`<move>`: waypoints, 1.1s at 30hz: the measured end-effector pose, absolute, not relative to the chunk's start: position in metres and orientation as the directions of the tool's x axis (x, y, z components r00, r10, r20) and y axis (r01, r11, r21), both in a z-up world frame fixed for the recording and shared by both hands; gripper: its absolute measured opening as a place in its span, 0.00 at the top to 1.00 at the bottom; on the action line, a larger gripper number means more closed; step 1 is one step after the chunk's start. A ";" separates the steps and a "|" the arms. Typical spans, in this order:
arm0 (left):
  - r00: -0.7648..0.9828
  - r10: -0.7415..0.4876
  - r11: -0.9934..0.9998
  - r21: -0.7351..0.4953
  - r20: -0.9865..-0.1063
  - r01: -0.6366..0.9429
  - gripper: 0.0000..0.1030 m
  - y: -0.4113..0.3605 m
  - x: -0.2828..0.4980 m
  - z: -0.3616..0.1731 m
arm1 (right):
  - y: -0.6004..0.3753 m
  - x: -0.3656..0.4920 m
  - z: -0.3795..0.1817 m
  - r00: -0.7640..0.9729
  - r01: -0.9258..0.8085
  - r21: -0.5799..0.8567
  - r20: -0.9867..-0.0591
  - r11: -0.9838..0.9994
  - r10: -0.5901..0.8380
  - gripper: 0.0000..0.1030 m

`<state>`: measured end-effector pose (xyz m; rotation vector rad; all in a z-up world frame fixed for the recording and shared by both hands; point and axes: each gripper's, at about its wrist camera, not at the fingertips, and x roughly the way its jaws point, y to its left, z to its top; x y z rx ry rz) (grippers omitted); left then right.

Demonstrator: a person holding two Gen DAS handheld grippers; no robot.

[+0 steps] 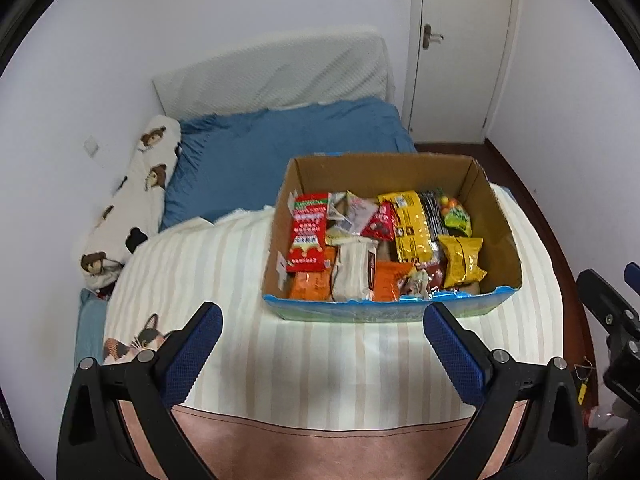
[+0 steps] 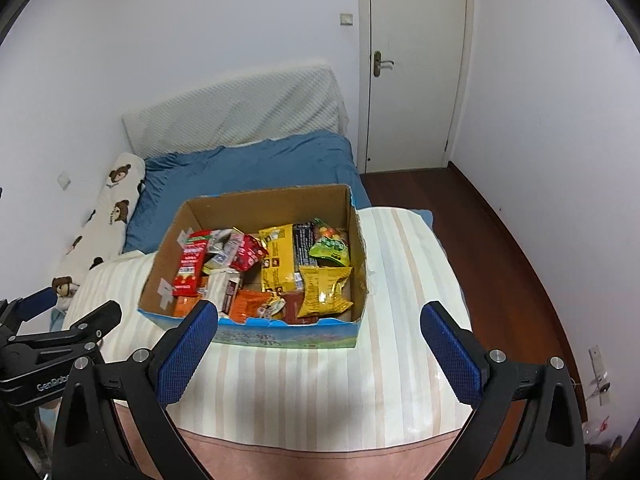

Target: Organize snacks

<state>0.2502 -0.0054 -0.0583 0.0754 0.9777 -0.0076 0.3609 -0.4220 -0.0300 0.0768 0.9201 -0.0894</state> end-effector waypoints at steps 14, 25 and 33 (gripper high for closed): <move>0.491 0.008 0.997 0.044 -0.871 0.061 0.00 -0.013 0.278 -0.078 | -0.425 0.389 -0.063 0.531 0.105 0.008 -0.846 0.994 -0.049 0.00; 0.480 -0.015 0.997 0.023 -0.877 0.073 0.00 -0.014 0.278 -0.078 | -0.425 0.385 -0.061 0.530 0.109 0.013 -0.847 0.994 -0.047 0.00; 0.488 -0.022 0.997 0.018 -0.872 0.077 0.00 -0.015 0.275 -0.074 | -0.425 0.383 -0.057 0.532 0.107 0.008 -0.845 0.994 -0.050 0.00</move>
